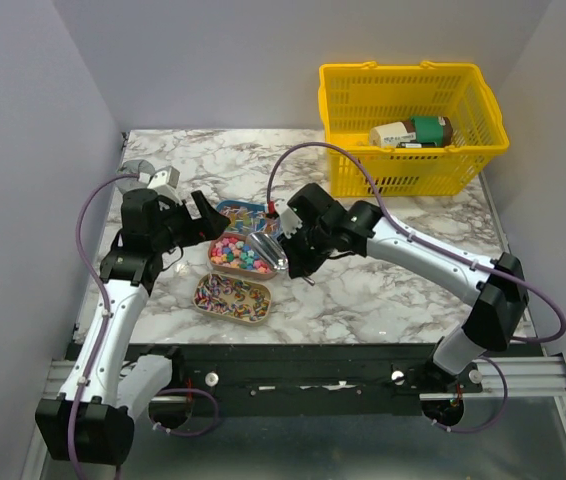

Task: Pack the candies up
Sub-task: Scoop the fake candies from the storage box.

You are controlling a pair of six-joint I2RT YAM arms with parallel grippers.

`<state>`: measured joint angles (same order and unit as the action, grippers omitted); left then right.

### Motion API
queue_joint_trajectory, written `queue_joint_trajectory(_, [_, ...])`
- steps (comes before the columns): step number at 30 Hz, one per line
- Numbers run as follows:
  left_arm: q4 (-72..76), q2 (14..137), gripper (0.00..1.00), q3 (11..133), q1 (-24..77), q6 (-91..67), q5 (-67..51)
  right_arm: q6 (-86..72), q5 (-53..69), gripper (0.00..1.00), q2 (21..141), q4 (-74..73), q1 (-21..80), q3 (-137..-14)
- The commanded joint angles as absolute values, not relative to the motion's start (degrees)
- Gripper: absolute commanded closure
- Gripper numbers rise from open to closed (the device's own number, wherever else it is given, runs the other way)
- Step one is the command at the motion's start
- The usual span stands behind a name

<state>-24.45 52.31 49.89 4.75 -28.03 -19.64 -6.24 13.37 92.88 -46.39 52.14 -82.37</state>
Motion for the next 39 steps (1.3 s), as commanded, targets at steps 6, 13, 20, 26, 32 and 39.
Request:
queue_joint_trajectory(6, [-16.61, 54.58, 0.01, 47.12, 12.65, -26.89, -29.53, 2.11, 14.76, 0.99, 88.42, -42.28, 55.81, -83.06])
queue_joint_trajectory(13, [-17.66, 52.92, 0.09, 42.11, 14.59, -25.84, -27.95, 1.14, 12.83, 0.99, 85.78, -41.57, 55.81, -83.76])
queue_joint_trajectory(20, [-19.16, 50.8, 0.1, 38.94, 14.59, -25.66, -25.76, 1.23, 11.69, 0.99, 84.29, -41.84, 55.63, -85.16])
queue_joint_trajectory(26, [-18.46, 52.64, 0.11, 38.32, 14.59, -26.72, -23.21, 5.62, 10.99, 0.99, 85.87, -44.82, 55.64, -87.63])
queue_joint_trajectory(32, [-18.63, 55.02, 0.12, 40.25, 14.59, -26.89, -20.49, 10.01, 10.99, 0.99, 87.62, -46.23, 55.11, -88.85])
queue_joint_trajectory(39, [-21.53, 55.63, 0.05, 47.09, 14.5, -27.24, -10.04, 17.92, 4.67, 0.99, 94.39, -52.63, 54.76, -93.06])
